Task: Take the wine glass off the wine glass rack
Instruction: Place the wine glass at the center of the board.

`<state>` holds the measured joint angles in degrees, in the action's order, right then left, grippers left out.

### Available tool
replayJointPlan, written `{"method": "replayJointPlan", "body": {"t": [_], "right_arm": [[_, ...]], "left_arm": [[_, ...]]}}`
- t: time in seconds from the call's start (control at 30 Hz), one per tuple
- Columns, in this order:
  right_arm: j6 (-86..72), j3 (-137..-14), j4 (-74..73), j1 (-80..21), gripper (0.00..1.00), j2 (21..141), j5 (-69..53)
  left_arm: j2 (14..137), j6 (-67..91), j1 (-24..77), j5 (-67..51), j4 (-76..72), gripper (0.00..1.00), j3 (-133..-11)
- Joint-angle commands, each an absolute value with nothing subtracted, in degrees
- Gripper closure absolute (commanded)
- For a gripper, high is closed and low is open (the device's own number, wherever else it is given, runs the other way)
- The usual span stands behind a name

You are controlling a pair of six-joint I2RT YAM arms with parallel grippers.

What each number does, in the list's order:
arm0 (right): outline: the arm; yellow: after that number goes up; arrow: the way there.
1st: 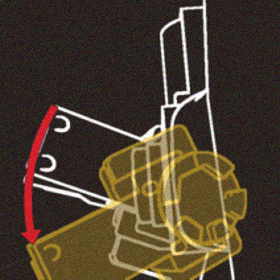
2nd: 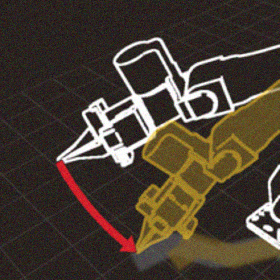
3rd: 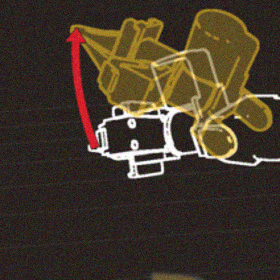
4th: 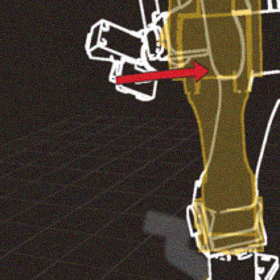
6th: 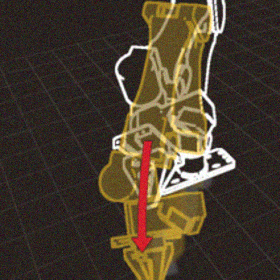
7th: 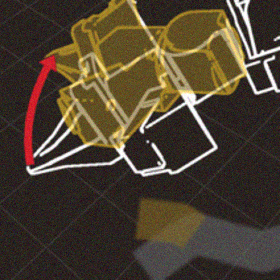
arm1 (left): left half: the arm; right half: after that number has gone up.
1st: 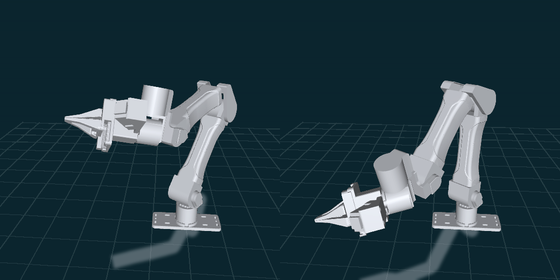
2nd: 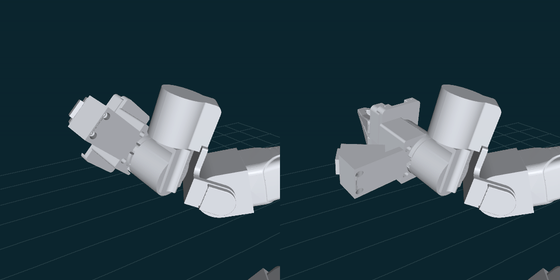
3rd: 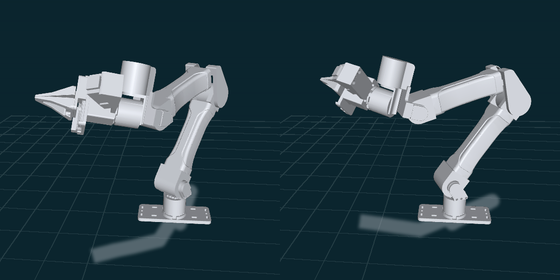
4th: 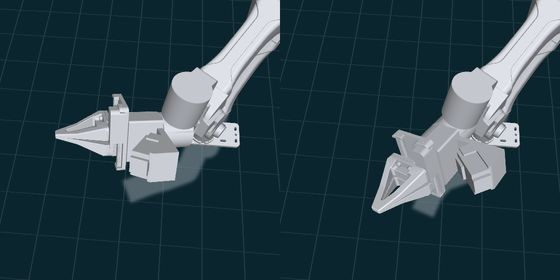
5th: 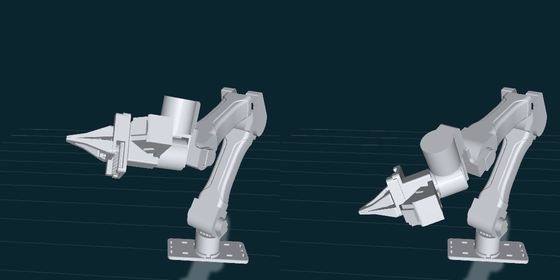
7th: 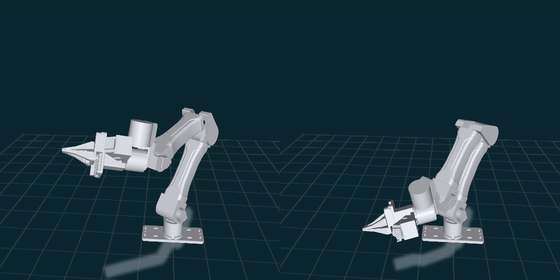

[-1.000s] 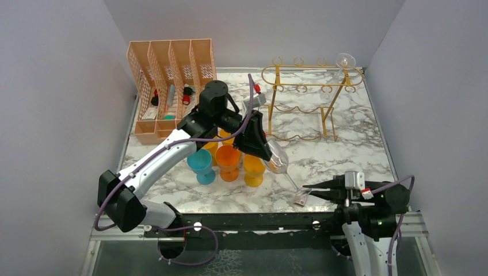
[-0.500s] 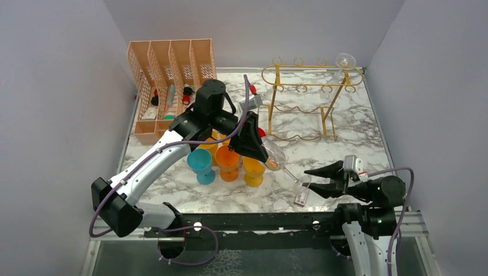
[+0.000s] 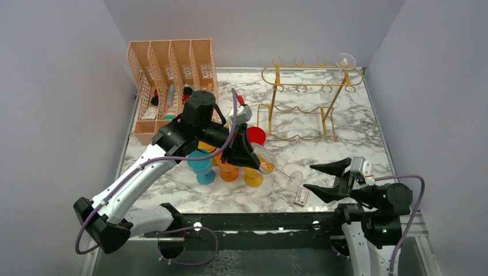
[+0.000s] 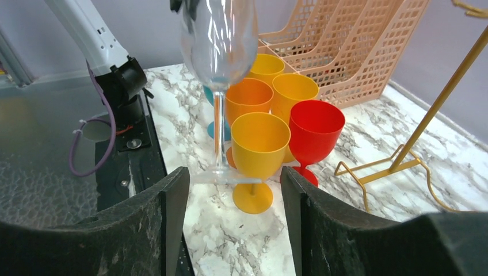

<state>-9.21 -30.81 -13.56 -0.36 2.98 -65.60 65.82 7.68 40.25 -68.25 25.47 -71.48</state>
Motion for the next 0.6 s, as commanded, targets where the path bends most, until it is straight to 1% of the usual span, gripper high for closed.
{"method": "replayJointPlan", "body": {"t": [0.0, 0.27, 0.5, 0.57], "right_arm": [[-6.33, -34.63, -17.40, -0.18, 0.38, 2.14, -63.02], [-5.08, -37.39, -20.00, -0.18, 0.37, 2.04, -53.47], [-8.49, -36.49, -20.48, -0.18, 0.37, 3.27, -42.15], [-10.08, -36.19, -20.33, -0.18, 0.36, 3.97, -39.34]], "left_arm": [[63.67, 7.01, 40.55, -65.57, 27.64, 1.00, -69.66], [59.19, 8.93, 40.60, -67.52, 29.51, 1.00, -66.66], [53.38, 6.96, 40.56, -58.30, 37.59, 1.00, -60.22], [51.41, 7.41, 40.60, -55.81, 39.03, 1.00, -58.66]]}}
